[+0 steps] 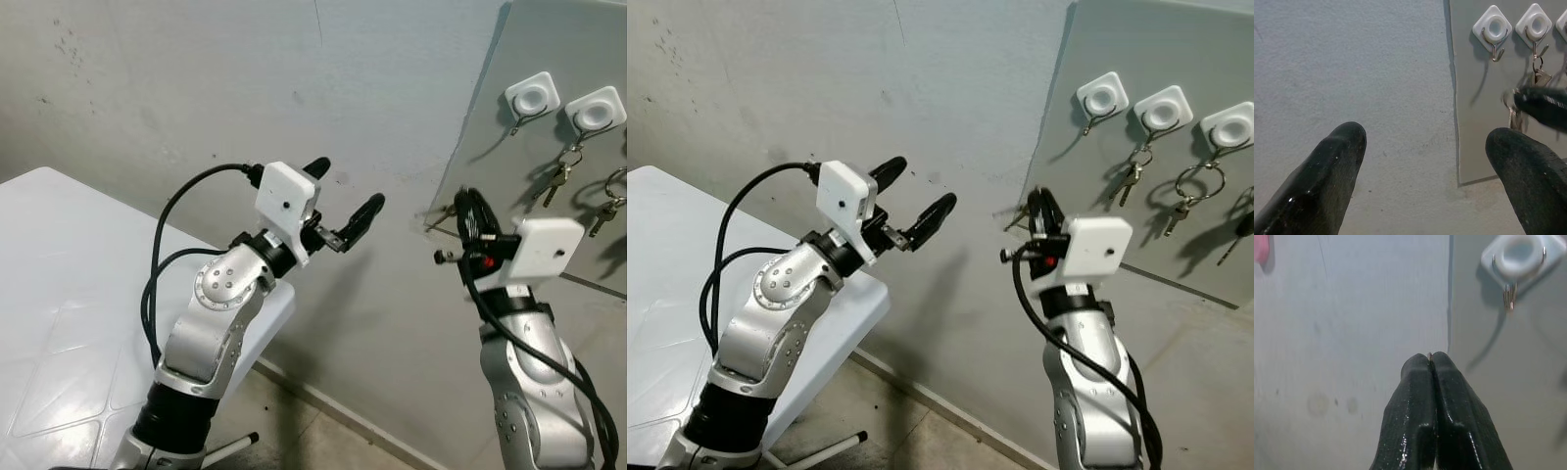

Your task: Hang keys on a hook

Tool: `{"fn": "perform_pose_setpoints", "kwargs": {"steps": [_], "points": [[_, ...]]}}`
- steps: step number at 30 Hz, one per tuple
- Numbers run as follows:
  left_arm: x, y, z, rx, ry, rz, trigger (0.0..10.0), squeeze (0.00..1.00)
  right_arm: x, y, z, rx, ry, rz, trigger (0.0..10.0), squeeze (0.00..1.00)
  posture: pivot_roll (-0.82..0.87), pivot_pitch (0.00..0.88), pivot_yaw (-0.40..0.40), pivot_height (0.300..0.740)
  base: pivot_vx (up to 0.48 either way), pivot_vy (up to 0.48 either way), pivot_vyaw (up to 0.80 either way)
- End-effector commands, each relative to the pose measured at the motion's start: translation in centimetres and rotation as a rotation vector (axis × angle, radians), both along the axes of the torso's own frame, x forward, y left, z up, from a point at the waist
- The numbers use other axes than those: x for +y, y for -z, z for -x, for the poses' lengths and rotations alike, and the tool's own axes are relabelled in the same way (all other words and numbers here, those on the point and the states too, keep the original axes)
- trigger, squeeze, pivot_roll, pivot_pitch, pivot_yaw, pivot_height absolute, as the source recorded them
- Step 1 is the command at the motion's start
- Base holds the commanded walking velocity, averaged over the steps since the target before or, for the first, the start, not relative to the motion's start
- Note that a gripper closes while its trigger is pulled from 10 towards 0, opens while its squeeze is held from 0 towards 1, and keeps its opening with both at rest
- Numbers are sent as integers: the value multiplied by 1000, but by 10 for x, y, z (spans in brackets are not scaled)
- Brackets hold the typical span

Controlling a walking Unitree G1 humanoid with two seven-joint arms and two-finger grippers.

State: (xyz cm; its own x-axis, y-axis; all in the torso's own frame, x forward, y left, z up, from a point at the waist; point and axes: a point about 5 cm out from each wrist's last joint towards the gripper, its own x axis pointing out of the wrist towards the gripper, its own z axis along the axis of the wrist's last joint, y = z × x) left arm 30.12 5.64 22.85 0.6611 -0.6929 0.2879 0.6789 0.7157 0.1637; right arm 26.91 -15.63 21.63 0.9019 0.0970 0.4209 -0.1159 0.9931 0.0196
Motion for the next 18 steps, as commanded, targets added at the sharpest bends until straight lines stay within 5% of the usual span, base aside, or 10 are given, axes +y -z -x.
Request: {"fn": "perform_pose_setpoints", "kwargs": {"steps": [1, 18], "points": [[-3, -10, 1, -26, 34, 5, 10000, 0, -1, -11, -2, -40, 7, -18, 10000, 0, -75, 17, 9, 740, 0, 0, 0], [-8, -21, 3, -49, 69, 5, 10000, 0, 0, -38, -11, -132, -14, -188, 10000, 0, -67, 21, 9, 740, 0, 0, 0]]}}
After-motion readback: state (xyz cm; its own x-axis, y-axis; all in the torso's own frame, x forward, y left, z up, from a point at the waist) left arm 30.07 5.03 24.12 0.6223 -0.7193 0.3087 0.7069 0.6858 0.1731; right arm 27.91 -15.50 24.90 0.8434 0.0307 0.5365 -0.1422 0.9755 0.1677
